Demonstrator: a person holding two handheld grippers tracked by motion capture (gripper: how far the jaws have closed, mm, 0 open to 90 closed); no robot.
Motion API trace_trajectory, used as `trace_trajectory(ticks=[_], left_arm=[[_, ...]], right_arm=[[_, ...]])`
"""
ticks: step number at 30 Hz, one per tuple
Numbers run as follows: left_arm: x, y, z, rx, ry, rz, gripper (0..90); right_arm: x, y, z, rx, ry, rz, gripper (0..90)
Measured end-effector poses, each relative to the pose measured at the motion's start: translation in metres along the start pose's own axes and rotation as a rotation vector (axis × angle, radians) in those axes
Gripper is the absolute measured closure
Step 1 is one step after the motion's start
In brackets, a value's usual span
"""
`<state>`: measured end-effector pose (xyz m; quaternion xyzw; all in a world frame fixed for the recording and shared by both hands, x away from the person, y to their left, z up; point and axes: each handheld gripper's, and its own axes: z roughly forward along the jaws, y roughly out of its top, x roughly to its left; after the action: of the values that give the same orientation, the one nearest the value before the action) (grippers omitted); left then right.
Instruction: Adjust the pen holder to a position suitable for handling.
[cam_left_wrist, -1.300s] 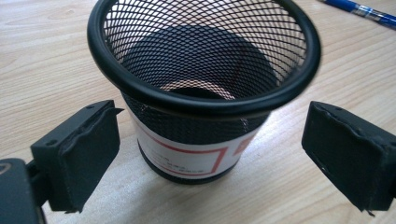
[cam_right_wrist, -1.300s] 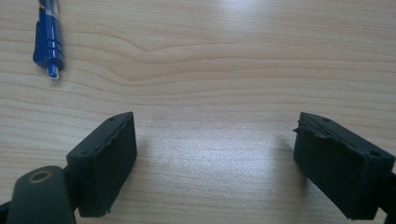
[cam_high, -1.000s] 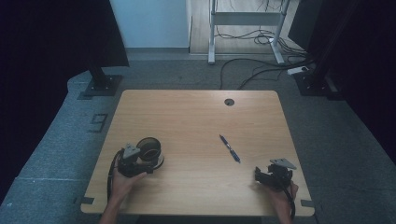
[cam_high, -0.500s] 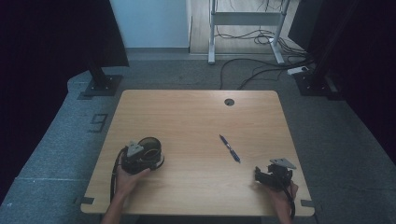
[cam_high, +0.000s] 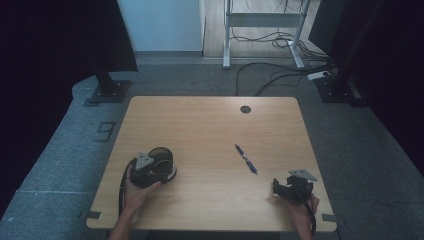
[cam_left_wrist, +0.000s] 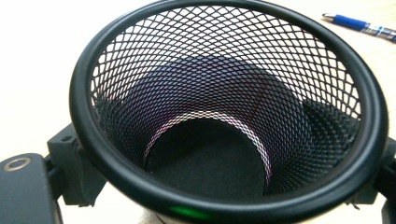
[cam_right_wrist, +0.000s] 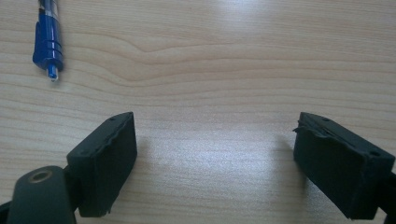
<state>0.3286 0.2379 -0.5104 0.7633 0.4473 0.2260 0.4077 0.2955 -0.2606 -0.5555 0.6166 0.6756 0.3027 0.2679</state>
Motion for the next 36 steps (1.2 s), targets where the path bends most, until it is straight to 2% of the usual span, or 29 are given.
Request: trace_trajectory(ticks=[18, 24, 27, 30, 36], left_arm=[[-0.022, 0.012, -0.014, -0.045, -0.042, 0.028, 9.9], [-0.034, 0.017, -0.01, -0.026, -0.04, 0.034, 9.9], [-0.037, 0.021, -0.008, -0.034, -0.051, 0.015, 9.9], [-0.041, 0.028, -0.004, -0.036, -0.042, 0.009, 9.9], [-0.051, 0.041, 0.004, -0.027, -0.046, 0.024, 9.9]], right_arm=[[0.0, 0.0, 0.0, 0.0, -0.004, 0.005, 12.9], [0.0, 0.0, 0.0, 0.001, -0.005, 0.008, 12.8], [-0.001, 0.0, 0.0, -0.001, -0.003, 0.006, 12.8], [-0.001, 0.0, 0.0, -0.001, -0.003, 0.006, 12.9], [-0.001, 0.0, 0.0, -0.001, -0.004, 0.005, 12.9]])
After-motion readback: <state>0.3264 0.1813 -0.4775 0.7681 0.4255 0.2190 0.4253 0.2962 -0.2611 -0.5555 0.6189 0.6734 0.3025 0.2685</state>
